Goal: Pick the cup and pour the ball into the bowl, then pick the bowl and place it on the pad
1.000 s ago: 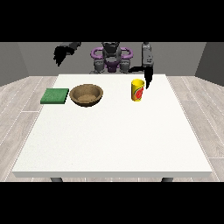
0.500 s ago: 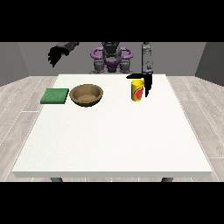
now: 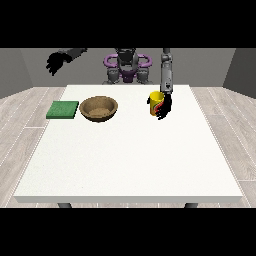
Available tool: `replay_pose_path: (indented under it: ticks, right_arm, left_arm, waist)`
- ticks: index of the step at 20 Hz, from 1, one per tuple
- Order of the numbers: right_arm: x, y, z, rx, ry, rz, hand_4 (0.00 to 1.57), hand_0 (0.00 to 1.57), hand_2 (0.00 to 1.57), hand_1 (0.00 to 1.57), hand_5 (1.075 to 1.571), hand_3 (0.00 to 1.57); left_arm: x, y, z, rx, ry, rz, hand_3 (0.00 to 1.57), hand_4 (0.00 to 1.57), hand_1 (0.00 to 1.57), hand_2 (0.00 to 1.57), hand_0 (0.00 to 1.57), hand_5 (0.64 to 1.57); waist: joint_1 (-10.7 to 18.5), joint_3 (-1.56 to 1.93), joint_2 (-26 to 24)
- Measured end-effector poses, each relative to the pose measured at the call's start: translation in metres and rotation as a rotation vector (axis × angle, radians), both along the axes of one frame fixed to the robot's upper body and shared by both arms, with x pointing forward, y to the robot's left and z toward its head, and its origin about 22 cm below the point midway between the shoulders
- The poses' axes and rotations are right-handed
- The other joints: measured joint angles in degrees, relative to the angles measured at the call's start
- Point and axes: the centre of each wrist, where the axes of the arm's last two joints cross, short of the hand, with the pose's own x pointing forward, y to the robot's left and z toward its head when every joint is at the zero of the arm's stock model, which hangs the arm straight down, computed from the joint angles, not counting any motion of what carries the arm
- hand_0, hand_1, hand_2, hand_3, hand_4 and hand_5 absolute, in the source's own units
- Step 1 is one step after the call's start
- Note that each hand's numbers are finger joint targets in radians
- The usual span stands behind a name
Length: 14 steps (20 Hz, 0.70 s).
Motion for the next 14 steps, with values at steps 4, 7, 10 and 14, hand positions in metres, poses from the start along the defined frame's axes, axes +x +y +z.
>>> replay_pose_path:
  ticks: [4, 7, 10, 14]
  right_arm:
    - [-0.002, -0.015, 0.011, -0.01, -0.03, 0.023, 0.64, 0.0, 0.0, 0.0, 1.566, 0.17]
    - [-0.004, -0.031, 0.018, -0.007, -0.015, 0.013, 0.63, 0.0, 0.0, 0.0, 1.566, 0.18]
    - [-0.004, -0.043, 0.006, 0.003, 0.052, -0.001, 0.64, 0.0, 0.0, 0.0, 1.566, 0.31]
    - [-0.002, -0.055, -0.014, 0.012, 0.147, -0.029, 0.64, 0.0, 0.0, 0.0, 1.564, 0.3]
  left_arm:
    - [0.001, 0.005, -0.002, 0.072, -0.053, 0.087, 1.57, 1.38, 1.28, 1.57, 1.28, 1.449]
    - [0.001, 0.01, -0.006, 0.111, -0.036, 0.115, 1.57, 1.41, 1.28, 1.57, 1.28, 1.413]
    - [0.005, -0.007, -0.006, 0.182, 0.026, 0.106, 1.57, 1.41, 1.27, 1.57, 1.27, 1.43]
    - [0.018, -0.032, 0.008, 0.345, 0.081, 0.09, 1.57, 1.4, 1.31, 1.57, 1.31, 1.502]
  waist:
    - [-1.8, 0.26, 1.2]
    - [-2.2, 0.28, 0.0]
    - [-1.4, 0.15, -3.8]
    - [0.2, 0.17, -9.4]
